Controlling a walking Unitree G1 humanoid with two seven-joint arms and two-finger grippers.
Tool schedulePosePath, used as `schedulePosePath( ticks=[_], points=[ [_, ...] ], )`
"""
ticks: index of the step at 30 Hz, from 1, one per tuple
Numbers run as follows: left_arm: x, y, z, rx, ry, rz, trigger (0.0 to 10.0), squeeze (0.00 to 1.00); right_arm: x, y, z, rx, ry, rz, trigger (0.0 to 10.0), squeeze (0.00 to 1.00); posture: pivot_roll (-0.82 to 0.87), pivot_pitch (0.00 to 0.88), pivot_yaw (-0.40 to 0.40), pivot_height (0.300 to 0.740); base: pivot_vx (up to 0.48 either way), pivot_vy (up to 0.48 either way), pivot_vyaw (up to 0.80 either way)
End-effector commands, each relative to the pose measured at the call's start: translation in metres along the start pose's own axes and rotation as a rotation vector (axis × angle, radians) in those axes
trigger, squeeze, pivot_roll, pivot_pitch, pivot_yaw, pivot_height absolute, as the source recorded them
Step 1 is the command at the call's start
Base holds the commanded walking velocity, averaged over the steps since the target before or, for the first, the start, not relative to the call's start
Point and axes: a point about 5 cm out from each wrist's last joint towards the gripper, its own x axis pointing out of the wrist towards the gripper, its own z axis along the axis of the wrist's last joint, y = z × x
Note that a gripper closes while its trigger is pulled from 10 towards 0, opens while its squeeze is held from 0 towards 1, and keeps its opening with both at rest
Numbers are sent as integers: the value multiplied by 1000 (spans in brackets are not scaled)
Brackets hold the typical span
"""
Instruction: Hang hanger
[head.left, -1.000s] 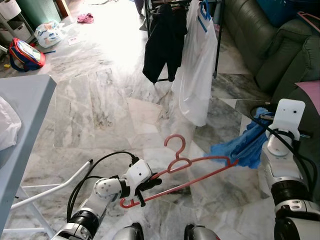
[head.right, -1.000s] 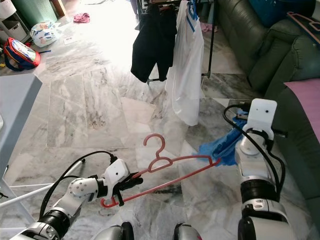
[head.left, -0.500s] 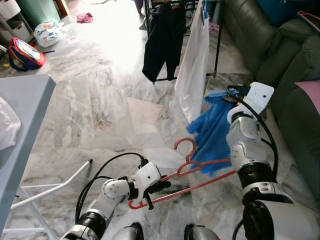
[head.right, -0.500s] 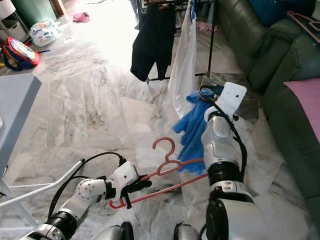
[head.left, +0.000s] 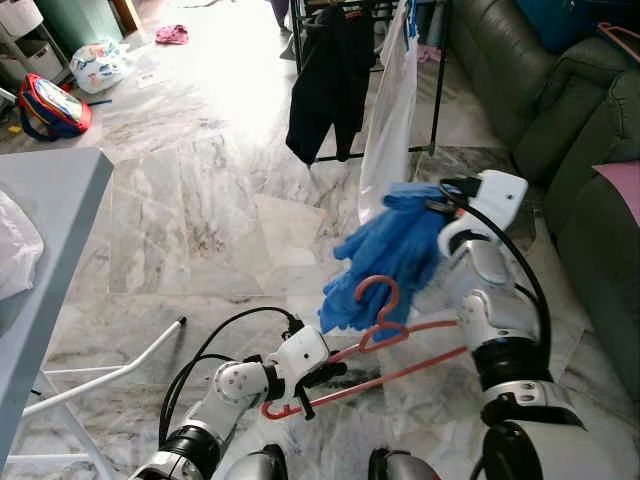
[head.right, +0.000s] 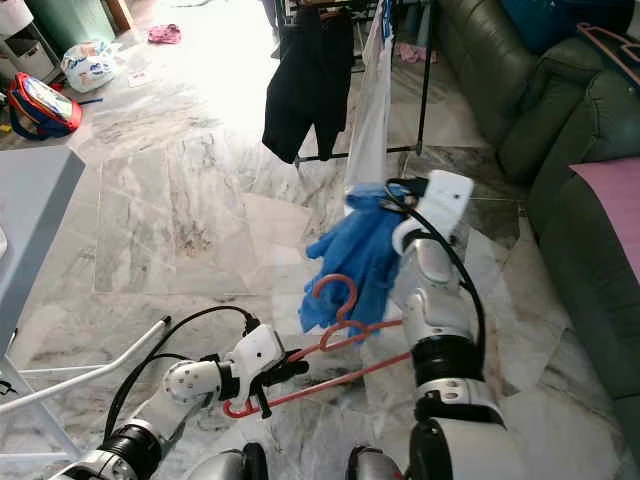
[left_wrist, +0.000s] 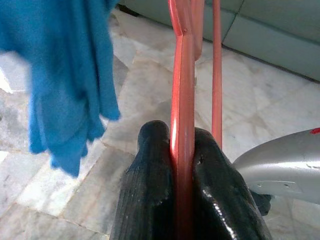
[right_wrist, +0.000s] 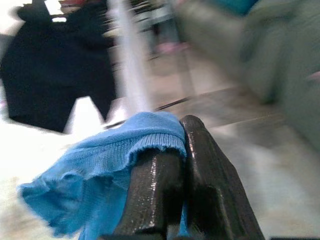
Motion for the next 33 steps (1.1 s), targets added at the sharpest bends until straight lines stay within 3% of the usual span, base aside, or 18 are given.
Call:
schedulePosePath(
  ticks=[1,3,4,7,9,10,11,12,14,15,21,22,27,28,29,30,33],
  points=[
    [-2,7,2,-11,-24,63,10000,0,-4,-13,-2,-123,-37,-42,0,0,-64,188,40,740,0,0,0],
    [-3,9,4,-21,-37,80,10000,0,-5,-18,-5,-157,-33,-57,0,0,-63,186,40,740,0,0,0],
    [-4,14,9,-46,-82,111,10000,0,-10,-30,-12,-231,-26,-82,0,0,-62,186,40,740,0,0,0],
    [-8,22,15,-87,-146,152,10000,0,-20,-53,-27,-304,4,-172,0,0,-59,182,42,740,0,0,0],
    [-10,23,16,-95,-159,156,10000,0,-22,-59,-29,-349,2,-206,0,0,-58,183,44,740,0,0,0],
    [-13,26,17,-116,-189,154,10000,0,-26,-72,-35,-367,22,-260,0,0,-58,183,44,740,0,0,0],
    [-13,26,17,-116,-189,154,10000,0,-26,-72,-35,-367,22,-260,0,0,-58,183,44,740,0,0,0],
    [-17,27,17,-128,-202,149,10000,0,-30,-85,-39,-402,33,-317,0,0,-58,186,47,740,0,0,0],
    [-18,27,16,-130,-203,148,10000,0,-32,-88,-39,-416,33,-335,0,0,-58,186,47,740,0,0,0],
    [-22,28,12,-130,-188,149,10000,0,-35,-98,-43,-430,52,-382,0,0,-58,186,50,740,0,0,0],
    [-26,35,6,-138,-135,213,10000,0,-44,-114,-52,-481,92,-465,0,0,-52,186,49,740,0,0,0],
    [-25,39,4,-129,-99,273,10000,0,-47,-114,-58,-467,117,-457,0,0,-51,184,48,740,0,0,0],
    [-24,41,1,-138,-74,364,10000,0,-55,-109,-68,-422,145,-415,0,0,-51,180,45,740,0,0,0],
    [-24,44,-2,-158,-49,452,10000,0,-59,-104,-73,-380,158,-369,4824,0,-54,175,45,740,0,0,0],
    [-24,44,-2,-158,-49,452,10000,0,-59,-104,-73,-380,158,-369,4824,0,-54,175,45,740,0,0,0],
    [-26,48,-5,-201,-40,536,10000,0,-62,-101,-77,-361,170,-352,8196,0,-57,173,44,740,0,0,0],
    [-26,48,-5,-201,-40,536,10000,0,-62,-101,-77,-361,170,-352,8196,0,-57,173,44,740,0,0,0]
  ],
)
